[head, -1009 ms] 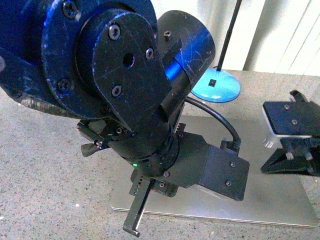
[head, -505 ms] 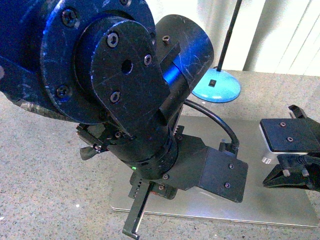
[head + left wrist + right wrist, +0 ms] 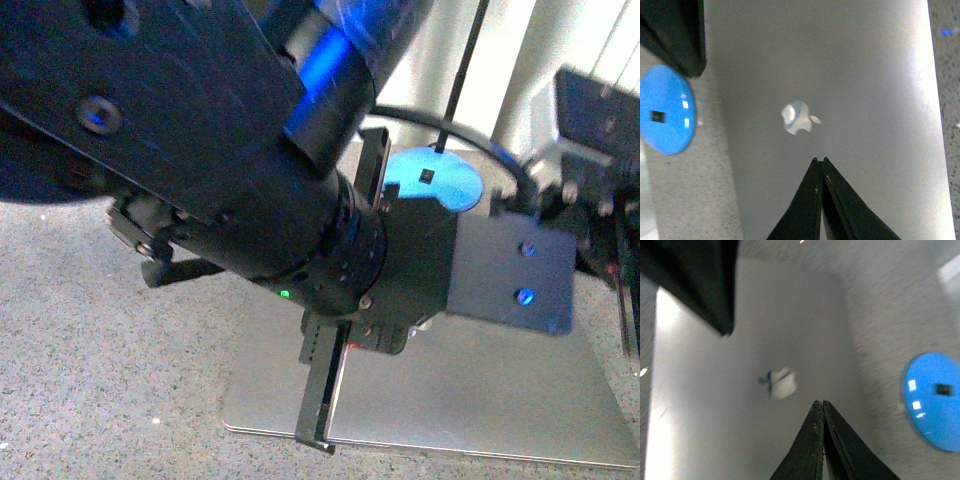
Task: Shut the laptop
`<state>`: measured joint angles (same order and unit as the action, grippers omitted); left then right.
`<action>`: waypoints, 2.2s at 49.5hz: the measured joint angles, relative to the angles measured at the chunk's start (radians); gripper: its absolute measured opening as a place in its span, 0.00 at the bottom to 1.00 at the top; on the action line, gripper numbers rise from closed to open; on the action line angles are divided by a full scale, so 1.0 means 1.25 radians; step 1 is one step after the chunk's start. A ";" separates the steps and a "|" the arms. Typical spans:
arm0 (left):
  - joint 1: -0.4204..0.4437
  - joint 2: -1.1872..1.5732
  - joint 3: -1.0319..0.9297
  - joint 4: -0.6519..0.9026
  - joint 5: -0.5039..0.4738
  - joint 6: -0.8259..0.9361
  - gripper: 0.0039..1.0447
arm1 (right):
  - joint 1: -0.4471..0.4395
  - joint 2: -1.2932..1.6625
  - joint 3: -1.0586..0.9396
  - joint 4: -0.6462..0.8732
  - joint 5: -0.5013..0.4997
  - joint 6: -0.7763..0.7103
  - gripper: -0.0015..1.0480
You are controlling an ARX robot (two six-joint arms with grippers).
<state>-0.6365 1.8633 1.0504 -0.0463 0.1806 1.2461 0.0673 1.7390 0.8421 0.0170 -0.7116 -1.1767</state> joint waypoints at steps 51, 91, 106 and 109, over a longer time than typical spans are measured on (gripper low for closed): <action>0.607 -0.529 -0.470 0.418 0.100 -0.595 0.03 | -0.217 -0.363 -0.229 0.558 0.381 0.819 0.03; 0.510 -0.919 -0.800 0.562 -0.143 -0.995 0.03 | -0.056 -0.902 -0.580 0.378 0.566 0.931 0.03; 0.510 -1.036 -0.818 0.485 -0.145 -0.996 0.03 | -0.056 -1.006 -0.625 0.319 0.567 0.932 0.03; 0.510 -1.067 -0.818 0.457 -0.145 -0.996 0.03 | -0.056 -1.023 -0.630 0.307 0.567 0.932 0.03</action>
<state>0.0006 0.5297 0.0280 0.5251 -0.0006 0.0013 -0.0029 0.4599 0.0547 0.4011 -0.0032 -0.0116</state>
